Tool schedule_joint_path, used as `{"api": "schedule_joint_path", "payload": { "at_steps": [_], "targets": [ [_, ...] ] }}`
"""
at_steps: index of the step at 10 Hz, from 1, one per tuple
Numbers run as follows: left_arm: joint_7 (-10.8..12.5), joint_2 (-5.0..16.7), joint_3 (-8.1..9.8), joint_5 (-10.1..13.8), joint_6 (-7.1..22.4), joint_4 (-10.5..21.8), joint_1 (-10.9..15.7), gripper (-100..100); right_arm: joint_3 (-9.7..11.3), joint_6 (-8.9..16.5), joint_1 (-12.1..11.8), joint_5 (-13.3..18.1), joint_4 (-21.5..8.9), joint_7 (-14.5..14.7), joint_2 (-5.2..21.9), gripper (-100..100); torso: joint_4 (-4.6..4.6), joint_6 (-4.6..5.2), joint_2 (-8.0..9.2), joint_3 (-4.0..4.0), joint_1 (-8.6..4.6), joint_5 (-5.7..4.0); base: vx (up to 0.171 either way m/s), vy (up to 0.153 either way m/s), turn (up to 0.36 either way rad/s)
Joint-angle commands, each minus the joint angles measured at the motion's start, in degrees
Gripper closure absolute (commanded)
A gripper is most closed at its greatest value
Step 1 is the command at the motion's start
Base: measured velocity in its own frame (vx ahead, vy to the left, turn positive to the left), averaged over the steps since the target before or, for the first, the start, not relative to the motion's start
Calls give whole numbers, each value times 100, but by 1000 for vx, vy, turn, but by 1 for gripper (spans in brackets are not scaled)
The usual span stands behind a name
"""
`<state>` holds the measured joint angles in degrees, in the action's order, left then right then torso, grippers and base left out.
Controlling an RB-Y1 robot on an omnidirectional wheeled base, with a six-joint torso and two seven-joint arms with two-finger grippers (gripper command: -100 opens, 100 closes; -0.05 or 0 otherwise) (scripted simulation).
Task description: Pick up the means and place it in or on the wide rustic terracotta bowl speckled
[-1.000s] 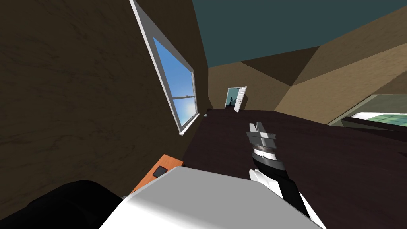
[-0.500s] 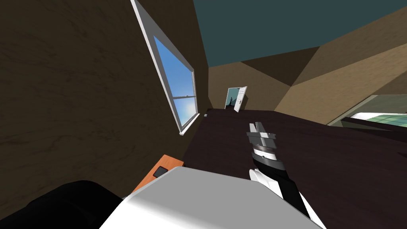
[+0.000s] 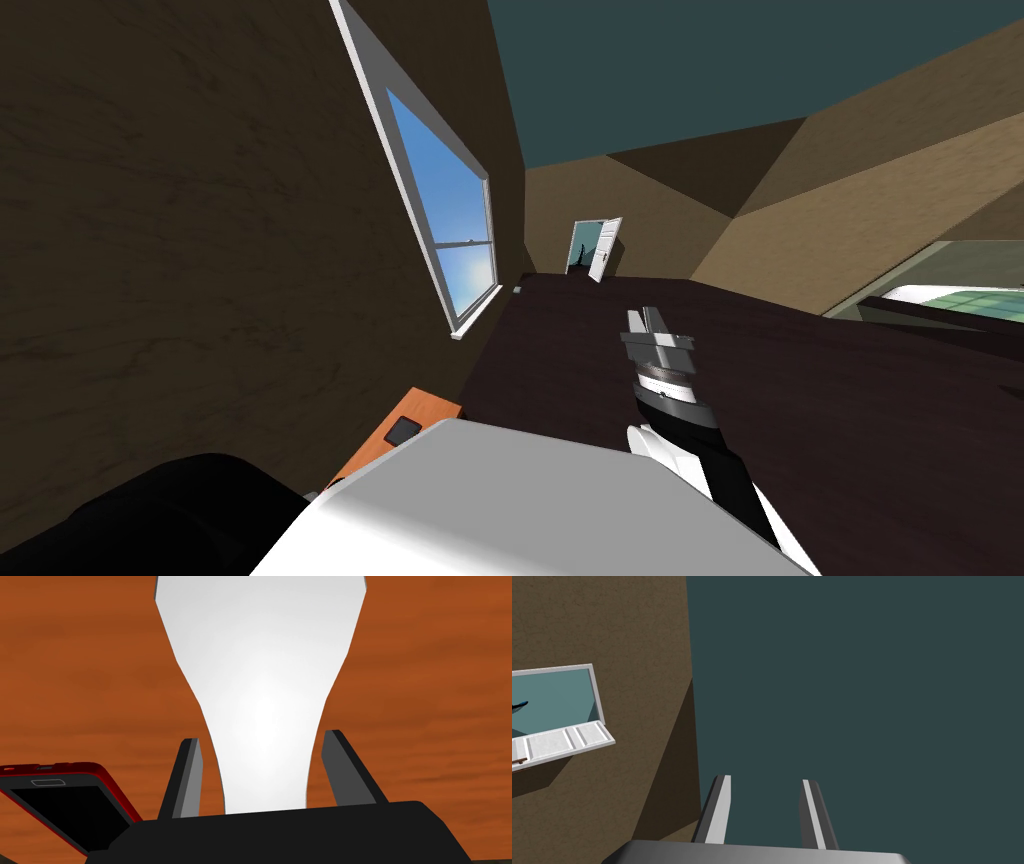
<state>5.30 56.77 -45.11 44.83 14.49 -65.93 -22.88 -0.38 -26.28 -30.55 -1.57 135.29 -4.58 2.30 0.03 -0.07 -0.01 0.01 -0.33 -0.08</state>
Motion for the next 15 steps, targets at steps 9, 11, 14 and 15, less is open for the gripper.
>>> {"api": "schedule_joint_path", "payload": {
  "at_steps": [9, 11, 14, 15],
  "targets": [
    [113, 240, -438, 381, -144, -674, -107, 100, 2, 0, 0, 0, 0, 0, -2, 0, 6, -7, 16, 11, -107, -13, -15, -160, 13],
    [152, 254, -637, 503, -277, -887, -116, 100, 2, 0, 1, 0, 0, 0, -2, 0, 8, -12, 26, 16, -99, -3, -66, -255, 29],
    [211, 349, -891, 677, -481, -1176, -118, 100, 1, 0, 1, 0, 0, 0, -1, 0, 9, -9, 27, 17, -44, 1, -60, -174, 12],
    [233, 388, -962, 731, -542, -1254, -121, 100, 1, 0, 1, 0, 0, 0, -2, 0, 11, -10, 30, 20, -71, 2, -77, -224, 27]
  ]
}}
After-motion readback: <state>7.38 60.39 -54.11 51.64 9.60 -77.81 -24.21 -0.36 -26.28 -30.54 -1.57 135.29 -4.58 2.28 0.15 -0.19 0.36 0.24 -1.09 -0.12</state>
